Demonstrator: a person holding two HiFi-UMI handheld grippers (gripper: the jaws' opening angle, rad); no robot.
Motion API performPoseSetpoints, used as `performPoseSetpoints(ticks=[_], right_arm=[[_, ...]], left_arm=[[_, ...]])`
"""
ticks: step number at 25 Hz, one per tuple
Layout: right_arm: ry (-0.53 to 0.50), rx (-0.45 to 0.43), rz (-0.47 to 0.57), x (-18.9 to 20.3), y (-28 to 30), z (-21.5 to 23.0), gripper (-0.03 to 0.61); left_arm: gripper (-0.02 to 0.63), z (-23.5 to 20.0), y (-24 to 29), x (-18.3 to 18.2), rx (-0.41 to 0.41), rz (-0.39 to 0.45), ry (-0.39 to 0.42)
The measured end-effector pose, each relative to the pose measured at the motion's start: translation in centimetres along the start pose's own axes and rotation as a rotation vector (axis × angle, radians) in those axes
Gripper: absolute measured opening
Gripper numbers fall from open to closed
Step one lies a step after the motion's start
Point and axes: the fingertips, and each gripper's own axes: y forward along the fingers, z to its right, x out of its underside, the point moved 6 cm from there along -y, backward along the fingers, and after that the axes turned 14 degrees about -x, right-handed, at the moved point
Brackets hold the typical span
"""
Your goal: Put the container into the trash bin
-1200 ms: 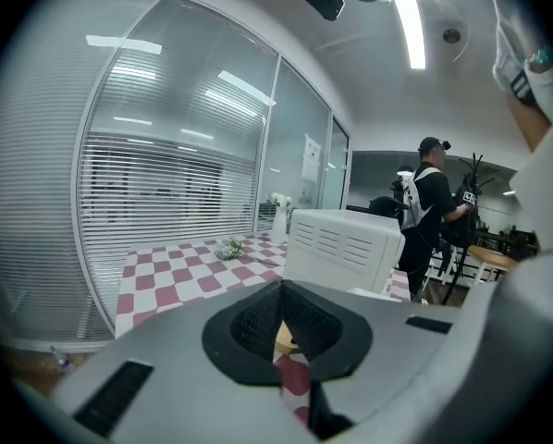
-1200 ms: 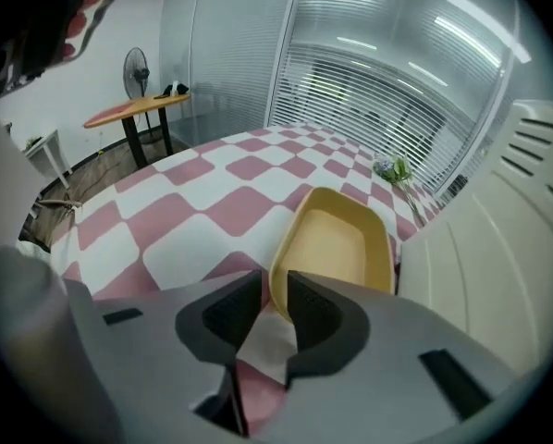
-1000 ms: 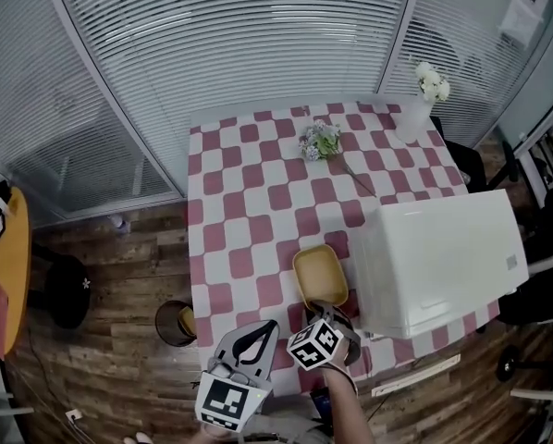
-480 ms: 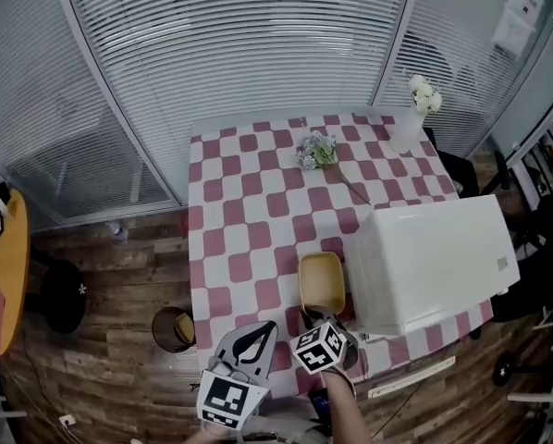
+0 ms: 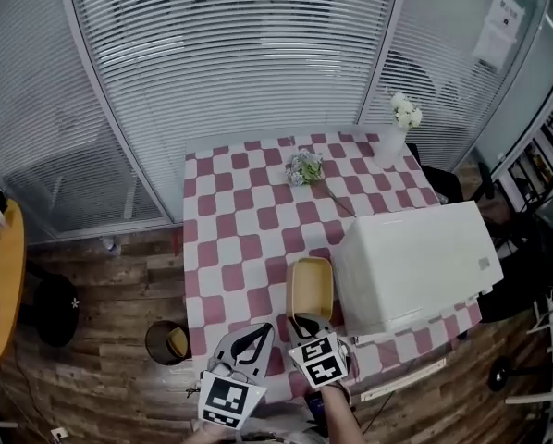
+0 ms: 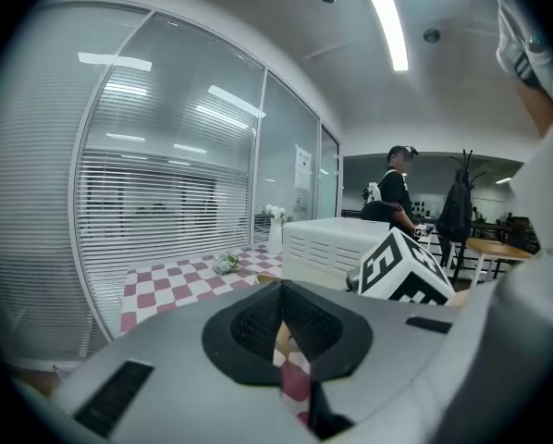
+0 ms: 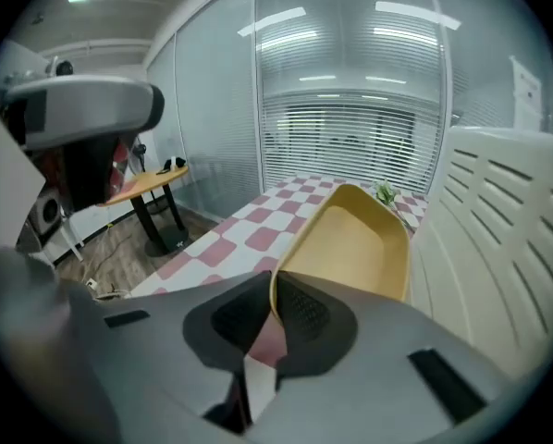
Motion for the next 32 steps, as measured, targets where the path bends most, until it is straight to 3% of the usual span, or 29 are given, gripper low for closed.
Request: performPoseSetpoints(ticks=[9,17,32], right_arm=[[-0.01,-0.038,0.223,-4.5,-4.5,-3.2,0.012],[-0.076,-0.055,0.378,-8.5,-7.5,-6.0,0.012],[-0.21,-0.075,0.438,-12.0,-9.1,-8.5,0.012]], left_arm=[[0.003,0.2,-1.0,-1.6,-0.008,0.061,0.003],[0.003,-1.0,-2.5,-3.7,-0.066,0.13,-0.013],[0.003,-2.0,-4.1,-5.2,-0.124,0.201,0.019]])
